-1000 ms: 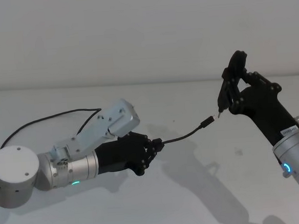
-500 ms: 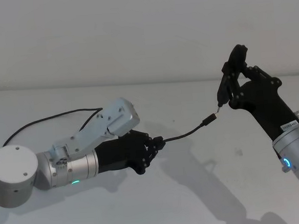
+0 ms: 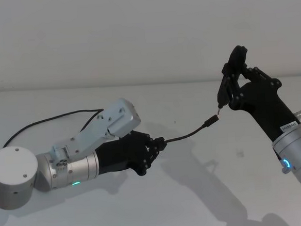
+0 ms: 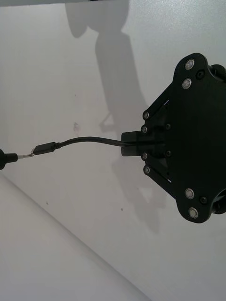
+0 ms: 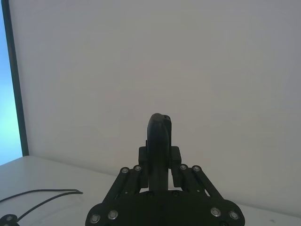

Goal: Pick up the data cable with the one hand.

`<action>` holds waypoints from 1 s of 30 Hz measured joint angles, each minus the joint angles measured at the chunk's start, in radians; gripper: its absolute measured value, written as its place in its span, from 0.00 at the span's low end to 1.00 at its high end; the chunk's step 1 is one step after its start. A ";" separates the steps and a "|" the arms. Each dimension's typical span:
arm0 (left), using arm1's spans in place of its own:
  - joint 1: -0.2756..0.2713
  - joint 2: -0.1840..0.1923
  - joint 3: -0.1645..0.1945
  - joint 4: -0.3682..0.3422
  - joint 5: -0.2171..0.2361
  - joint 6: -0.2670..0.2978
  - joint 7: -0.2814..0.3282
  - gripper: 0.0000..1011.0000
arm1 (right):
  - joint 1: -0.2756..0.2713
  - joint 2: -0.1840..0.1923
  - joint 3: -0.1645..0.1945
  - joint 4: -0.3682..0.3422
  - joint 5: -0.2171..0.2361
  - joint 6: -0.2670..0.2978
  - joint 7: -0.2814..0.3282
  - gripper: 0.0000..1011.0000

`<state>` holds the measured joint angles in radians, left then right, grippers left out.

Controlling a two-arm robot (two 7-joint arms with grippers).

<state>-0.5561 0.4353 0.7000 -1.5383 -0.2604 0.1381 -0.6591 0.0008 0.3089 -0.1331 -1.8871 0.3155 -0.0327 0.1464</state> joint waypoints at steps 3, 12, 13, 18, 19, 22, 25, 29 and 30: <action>0.000 0.000 0.000 0.000 0.000 0.000 0.000 0.04 | 0.001 -0.003 0.001 0.002 -0.002 0.003 0.001 0.27; 0.000 0.000 0.000 -0.001 0.000 -0.001 0.000 0.04 | 0.002 -0.010 0.005 0.003 -0.010 0.009 0.003 0.27; 0.000 0.000 0.000 -0.001 0.000 -0.001 0.000 0.04 | 0.002 -0.012 0.005 0.003 -0.011 0.010 0.003 0.27; 0.000 0.000 0.000 -0.001 0.000 -0.001 0.000 0.04 | 0.003 -0.014 0.006 0.003 -0.014 0.012 0.004 0.27; 0.000 0.000 0.000 -0.001 0.000 -0.001 0.000 0.04 | 0.003 -0.014 0.006 0.003 -0.014 0.013 0.004 0.27; 0.000 0.000 0.000 -0.001 0.000 -0.001 0.000 0.04 | 0.003 -0.015 0.007 0.003 -0.015 0.013 0.004 0.27; 0.000 0.000 0.000 -0.001 0.000 -0.001 0.000 0.04 | 0.003 -0.016 0.007 0.003 -0.016 0.015 0.004 0.27; 0.000 0.000 0.000 -0.001 0.000 -0.001 0.000 0.04 | 0.003 -0.017 0.007 0.003 -0.017 0.016 0.004 0.27; 0.000 0.000 0.000 -0.001 0.000 -0.001 0.000 0.04 | 0.003 -0.017 0.007 0.003 -0.017 0.016 0.004 0.27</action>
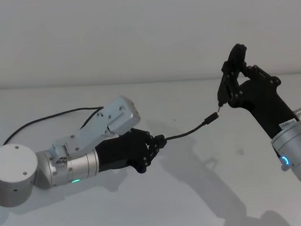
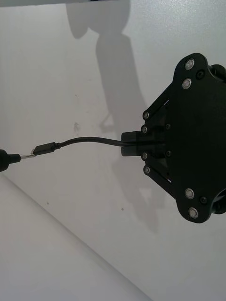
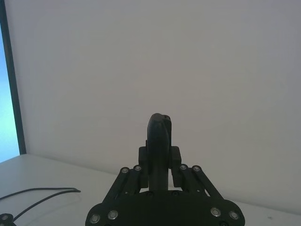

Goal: Pick up the data cable with the one hand.

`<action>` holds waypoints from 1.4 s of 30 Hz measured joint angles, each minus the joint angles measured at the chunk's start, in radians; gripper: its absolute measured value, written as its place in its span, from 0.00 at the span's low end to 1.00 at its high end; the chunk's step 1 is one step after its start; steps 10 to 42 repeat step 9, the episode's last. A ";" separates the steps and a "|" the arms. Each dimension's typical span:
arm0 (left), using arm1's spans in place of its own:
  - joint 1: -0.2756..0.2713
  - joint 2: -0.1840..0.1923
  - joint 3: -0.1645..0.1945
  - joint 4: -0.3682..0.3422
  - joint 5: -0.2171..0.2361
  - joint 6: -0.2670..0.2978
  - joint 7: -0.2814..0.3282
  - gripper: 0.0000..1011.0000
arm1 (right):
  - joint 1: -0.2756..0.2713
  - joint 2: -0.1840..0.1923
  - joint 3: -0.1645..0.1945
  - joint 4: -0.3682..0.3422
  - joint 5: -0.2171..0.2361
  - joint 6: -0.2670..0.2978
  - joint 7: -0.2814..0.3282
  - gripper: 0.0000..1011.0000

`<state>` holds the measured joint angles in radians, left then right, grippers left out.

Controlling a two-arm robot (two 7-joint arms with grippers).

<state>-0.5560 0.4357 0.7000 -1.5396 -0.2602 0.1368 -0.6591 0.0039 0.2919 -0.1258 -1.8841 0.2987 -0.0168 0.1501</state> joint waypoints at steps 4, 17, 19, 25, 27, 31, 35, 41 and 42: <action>0.000 0.000 0.000 0.000 0.000 0.000 0.000 0.04 | 0.000 0.000 0.000 0.000 -0.001 0.001 0.000 0.27; 0.000 0.000 0.000 0.000 0.000 0.000 0.000 0.04 | 0.000 -0.001 0.001 0.000 -0.001 0.001 0.000 0.27; 0.000 0.000 0.000 0.000 0.000 0.000 0.000 0.04 | 0.000 -0.001 0.001 0.000 -0.001 0.001 0.000 0.27; 0.000 0.000 0.000 0.000 0.000 0.000 0.000 0.04 | 0.000 -0.001 0.001 0.000 -0.001 0.001 0.000 0.27; 0.000 0.000 0.000 0.000 0.000 0.000 0.000 0.04 | 0.000 -0.001 0.001 0.000 -0.001 0.001 0.000 0.27; 0.000 0.000 0.000 0.000 0.000 0.000 0.000 0.04 | 0.000 -0.001 0.001 0.000 -0.001 0.001 0.000 0.27; 0.000 0.000 0.000 0.000 0.000 0.000 0.000 0.04 | 0.000 -0.001 0.001 0.000 -0.001 0.001 0.000 0.27; 0.000 0.000 0.000 0.000 0.000 0.000 0.000 0.04 | 0.000 -0.001 0.001 0.000 -0.001 0.001 0.000 0.27; 0.000 0.000 0.000 0.000 0.000 0.000 0.000 0.04 | 0.000 -0.001 0.001 0.000 -0.001 0.001 0.000 0.27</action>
